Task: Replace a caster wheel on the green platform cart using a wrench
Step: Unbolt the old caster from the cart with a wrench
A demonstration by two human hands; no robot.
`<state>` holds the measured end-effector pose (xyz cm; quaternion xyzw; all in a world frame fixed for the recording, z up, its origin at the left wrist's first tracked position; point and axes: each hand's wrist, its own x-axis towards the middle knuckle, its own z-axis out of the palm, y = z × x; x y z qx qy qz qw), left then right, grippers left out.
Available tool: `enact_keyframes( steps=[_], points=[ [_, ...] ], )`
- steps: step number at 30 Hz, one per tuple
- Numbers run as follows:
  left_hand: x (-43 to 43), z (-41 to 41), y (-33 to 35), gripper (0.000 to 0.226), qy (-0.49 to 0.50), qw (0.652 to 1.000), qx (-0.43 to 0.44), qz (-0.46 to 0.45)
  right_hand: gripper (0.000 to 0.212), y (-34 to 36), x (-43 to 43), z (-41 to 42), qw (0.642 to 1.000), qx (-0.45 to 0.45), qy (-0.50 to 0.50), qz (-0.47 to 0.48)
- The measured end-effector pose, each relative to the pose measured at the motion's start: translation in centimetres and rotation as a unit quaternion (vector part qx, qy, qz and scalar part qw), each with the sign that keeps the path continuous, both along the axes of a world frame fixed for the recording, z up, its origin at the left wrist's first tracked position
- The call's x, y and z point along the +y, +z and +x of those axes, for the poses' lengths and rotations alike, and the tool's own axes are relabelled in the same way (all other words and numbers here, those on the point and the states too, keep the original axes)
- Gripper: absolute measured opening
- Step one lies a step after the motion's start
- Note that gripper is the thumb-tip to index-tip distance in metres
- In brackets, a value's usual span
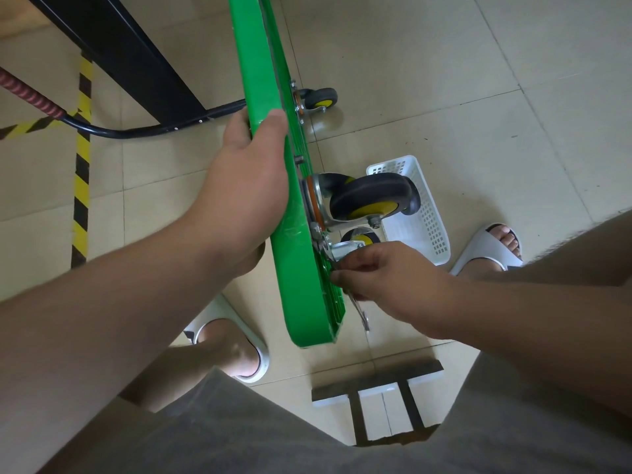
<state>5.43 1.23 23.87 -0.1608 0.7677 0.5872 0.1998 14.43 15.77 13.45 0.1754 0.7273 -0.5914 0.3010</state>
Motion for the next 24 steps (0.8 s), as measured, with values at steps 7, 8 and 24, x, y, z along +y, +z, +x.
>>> enact_keyframes(
  steps=[7, 8, 24],
  points=[
    [0.0, 0.0, 0.0, 0.028, 0.0, 1.0, 0.001, -0.008, 0.013, -0.7, 0.5, -1.8, 0.999, 0.039, 0.009, -0.013],
    [0.0, 0.0, 0.0, 0.028, 0.0, 1.0, -0.001, -0.006, 0.014, -0.8, 0.5, -1.9, 0.999, 0.043, 0.012, -0.014],
    [-0.1, 0.0, 0.0, 0.027, -0.005, 1.0, 0.007, 0.002, 0.007, 1.1, 1.5, 1.2, 0.994, -0.001, 0.09, 0.055]
  ],
)
